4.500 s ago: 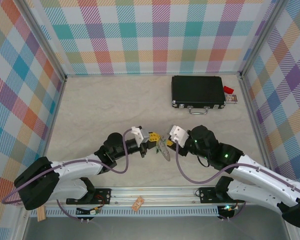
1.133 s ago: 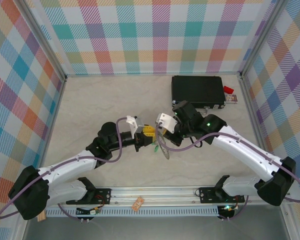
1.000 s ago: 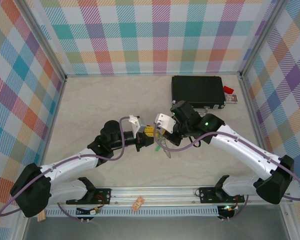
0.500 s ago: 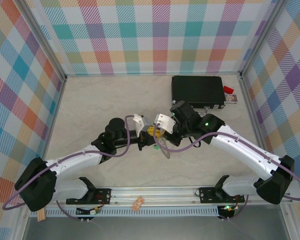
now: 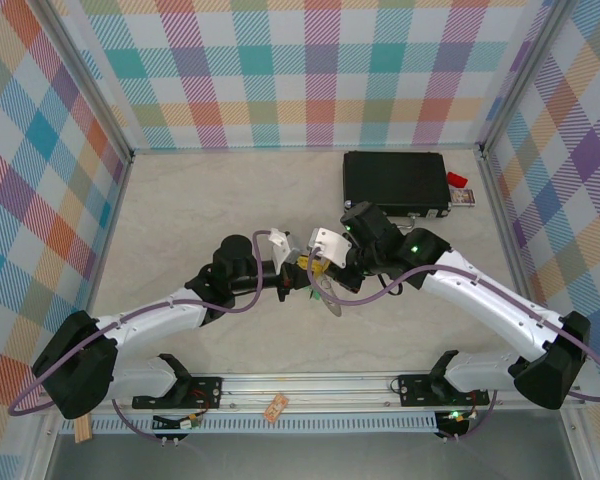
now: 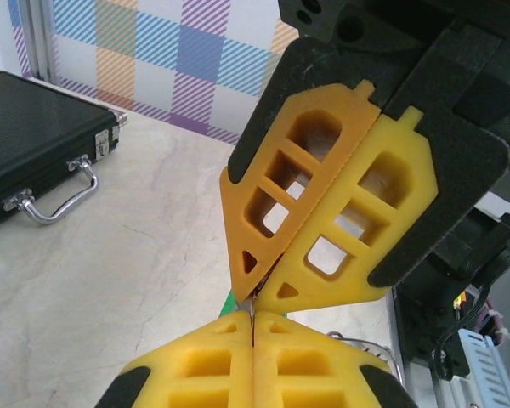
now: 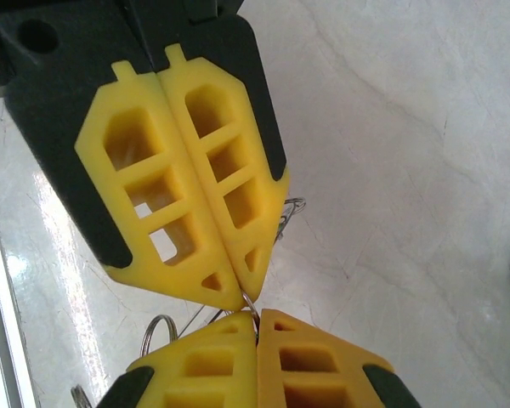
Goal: Put the keys on the keyring
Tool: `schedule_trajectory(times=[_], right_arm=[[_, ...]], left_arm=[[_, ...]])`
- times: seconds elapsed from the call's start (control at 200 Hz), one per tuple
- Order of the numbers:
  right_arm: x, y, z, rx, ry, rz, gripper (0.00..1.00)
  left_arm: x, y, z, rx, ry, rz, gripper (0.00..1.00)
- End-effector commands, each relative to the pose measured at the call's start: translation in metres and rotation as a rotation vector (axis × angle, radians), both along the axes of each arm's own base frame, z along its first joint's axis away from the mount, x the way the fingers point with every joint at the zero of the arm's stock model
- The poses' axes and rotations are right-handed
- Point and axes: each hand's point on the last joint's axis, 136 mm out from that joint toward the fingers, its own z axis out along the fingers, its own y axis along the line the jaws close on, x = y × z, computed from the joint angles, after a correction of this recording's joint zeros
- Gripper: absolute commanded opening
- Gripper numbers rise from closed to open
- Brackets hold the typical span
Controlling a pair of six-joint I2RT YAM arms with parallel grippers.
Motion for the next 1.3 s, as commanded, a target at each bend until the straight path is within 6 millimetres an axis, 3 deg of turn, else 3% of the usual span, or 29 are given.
schedule_trajectory(times=[0.0,0.12,0.215,0.455,0.765,1.295], right_arm=[[-0.005,0.008,0.022,0.079,-0.029,0.027,0.0],[-0.003,0.006,0.023,0.094,-0.041,-0.006,0.04],[0.0,0.002,0.025,0.112,-0.068,-0.038,0.22],[0.003,-0.013,0.046,0.216,-0.189,-0.105,0.26],[-0.009,-0.022,0.064,0.313,-0.287,-0.064,0.26],[-0.02,-0.007,0.089,0.416,-0.291,0.02,0.28]], left_arm=[[0.005,-0.002,0.014,-0.028,-0.033,0.0,0.0],[0.005,-0.001,0.019,-0.055,-0.049,0.006,0.0],[0.005,-0.001,0.025,-0.089,-0.064,0.008,0.0],[-0.001,0.004,0.053,-0.198,-0.124,0.006,0.0],[-0.004,0.009,0.088,-0.347,-0.21,0.011,0.0],[-0.001,0.008,0.092,-0.361,-0.214,0.015,0.0]])
